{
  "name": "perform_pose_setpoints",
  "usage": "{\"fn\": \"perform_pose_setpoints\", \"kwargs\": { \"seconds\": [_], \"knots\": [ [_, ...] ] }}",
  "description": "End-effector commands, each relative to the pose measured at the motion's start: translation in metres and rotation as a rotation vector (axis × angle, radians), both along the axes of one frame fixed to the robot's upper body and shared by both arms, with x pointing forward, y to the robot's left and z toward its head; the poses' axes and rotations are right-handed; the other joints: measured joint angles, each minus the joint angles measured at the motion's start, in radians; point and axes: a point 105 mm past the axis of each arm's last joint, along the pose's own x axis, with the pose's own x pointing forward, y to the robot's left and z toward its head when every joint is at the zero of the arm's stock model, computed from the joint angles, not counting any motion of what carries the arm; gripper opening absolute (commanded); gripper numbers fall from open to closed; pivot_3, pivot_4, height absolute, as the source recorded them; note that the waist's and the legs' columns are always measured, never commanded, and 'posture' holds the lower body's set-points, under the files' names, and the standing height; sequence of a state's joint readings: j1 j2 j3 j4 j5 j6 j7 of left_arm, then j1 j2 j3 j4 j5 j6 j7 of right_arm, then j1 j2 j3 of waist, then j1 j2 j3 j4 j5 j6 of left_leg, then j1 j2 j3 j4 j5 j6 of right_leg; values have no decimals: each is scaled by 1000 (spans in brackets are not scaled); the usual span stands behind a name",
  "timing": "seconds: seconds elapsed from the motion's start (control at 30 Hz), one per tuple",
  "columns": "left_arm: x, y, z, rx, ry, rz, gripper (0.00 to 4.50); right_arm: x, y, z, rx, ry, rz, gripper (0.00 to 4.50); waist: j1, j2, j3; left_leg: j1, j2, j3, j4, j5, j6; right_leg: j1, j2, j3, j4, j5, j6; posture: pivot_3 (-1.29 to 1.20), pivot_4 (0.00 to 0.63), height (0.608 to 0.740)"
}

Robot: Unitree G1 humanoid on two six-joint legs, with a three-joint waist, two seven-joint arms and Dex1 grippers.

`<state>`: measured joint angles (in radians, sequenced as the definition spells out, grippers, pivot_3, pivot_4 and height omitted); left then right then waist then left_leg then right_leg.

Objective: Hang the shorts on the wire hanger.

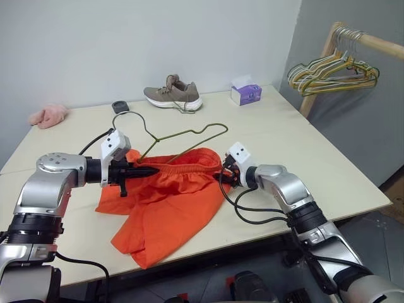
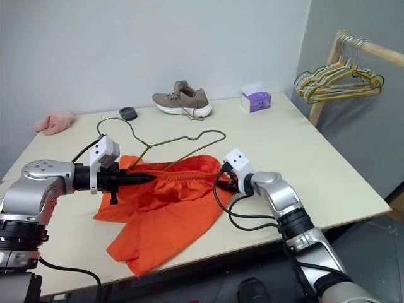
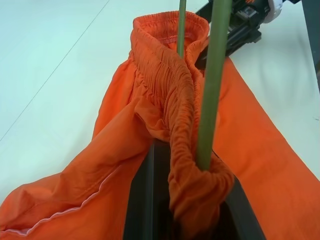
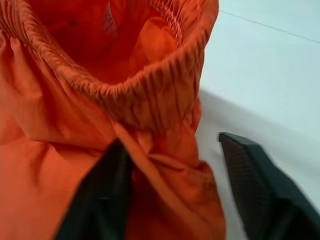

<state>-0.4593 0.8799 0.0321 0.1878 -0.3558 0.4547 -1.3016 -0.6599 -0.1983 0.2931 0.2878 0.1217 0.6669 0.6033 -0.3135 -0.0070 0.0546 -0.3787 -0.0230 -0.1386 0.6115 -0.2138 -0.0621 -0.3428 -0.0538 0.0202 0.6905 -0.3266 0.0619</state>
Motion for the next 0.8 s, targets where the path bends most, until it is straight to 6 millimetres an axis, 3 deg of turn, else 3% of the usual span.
{"fn": "perform_pose_setpoints", "kwargs": {
  "seconds": [0.03,0.17,0.5,0.8],
  "knots": [
    [-1,-3,12,-11,-44,-18,0,7,6,25,53,-95,-7,1328,1,0,0,0,0,0,0,0,0,0,0,0,0,0,0,-287,0,740],
    [-3,-2,11,-14,-29,-18,0,9,2,27,66,-117,-34,25,3,0,0,0,0,0,0,0,0,0,0,0,1,0,0,-290,0,740],
    [-14,14,5,-24,86,0,0,14,-41,40,57,-169,-146,25,3,0,0,0,0,0,0,0,0,-1,0,0,2,0,0,-306,0,740],
    [-27,29,-10,51,168,-12,0,9,-68,50,53,-179,-197,25,-1,0,0,1,0,0,0,0,0,-1,0,1,2,0,0,-313,0,740]
  ]
}}
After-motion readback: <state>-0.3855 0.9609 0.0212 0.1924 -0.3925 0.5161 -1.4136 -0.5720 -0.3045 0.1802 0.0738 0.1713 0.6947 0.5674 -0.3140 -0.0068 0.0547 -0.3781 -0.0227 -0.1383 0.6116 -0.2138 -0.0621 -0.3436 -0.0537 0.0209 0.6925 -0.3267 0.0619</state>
